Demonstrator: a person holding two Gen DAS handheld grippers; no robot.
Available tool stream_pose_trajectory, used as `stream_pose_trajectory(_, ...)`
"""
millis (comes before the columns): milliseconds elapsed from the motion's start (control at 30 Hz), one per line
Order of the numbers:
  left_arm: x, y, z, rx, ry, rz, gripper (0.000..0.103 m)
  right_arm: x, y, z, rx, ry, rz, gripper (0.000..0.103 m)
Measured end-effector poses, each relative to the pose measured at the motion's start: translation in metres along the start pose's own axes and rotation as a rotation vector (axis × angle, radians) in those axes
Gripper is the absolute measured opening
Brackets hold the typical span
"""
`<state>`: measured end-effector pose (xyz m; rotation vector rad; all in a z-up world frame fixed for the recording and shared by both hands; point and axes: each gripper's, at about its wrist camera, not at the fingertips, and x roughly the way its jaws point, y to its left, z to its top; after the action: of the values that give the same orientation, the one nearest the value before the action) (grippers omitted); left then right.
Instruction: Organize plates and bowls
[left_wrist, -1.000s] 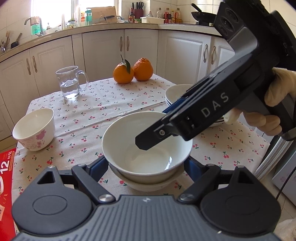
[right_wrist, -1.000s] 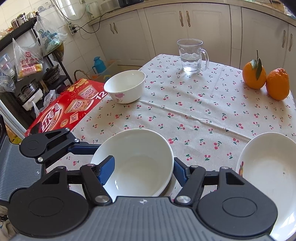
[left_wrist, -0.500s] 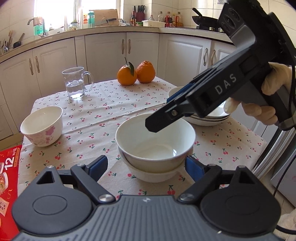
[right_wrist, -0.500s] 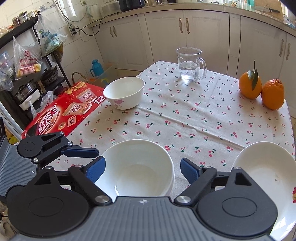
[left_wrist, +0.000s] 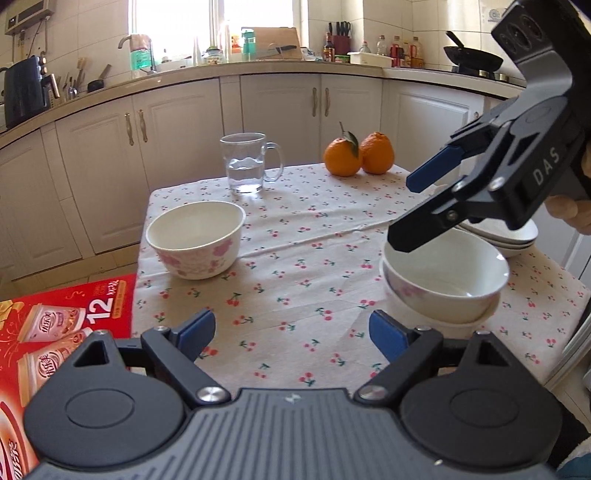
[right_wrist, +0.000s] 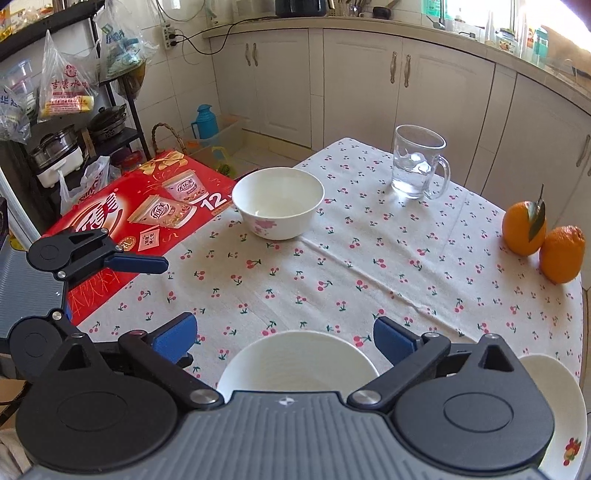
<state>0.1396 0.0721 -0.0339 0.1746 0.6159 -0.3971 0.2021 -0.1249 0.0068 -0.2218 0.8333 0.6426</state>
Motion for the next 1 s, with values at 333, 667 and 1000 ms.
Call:
stream_pose_trajectory(333,0.034,0.049,0.013,-0.036,-0.032,0.066,0.090,0.039,0.011,0.051,-0.071,-0.011,-0.029,0.103)
stream_pose_trajectory(667,0.067,0.069,0.020,-0.042,-0.038,0.073,0.090,0.081,0.006,0.087,-0.085,0.006,-0.034,0.103)
stream_pose_trajectory(1000,0.094,0.077,0.025,-0.035,-0.042,0.078,0.090,0.125,-0.005,0.110,-0.093,0.054,0.024,0.103)
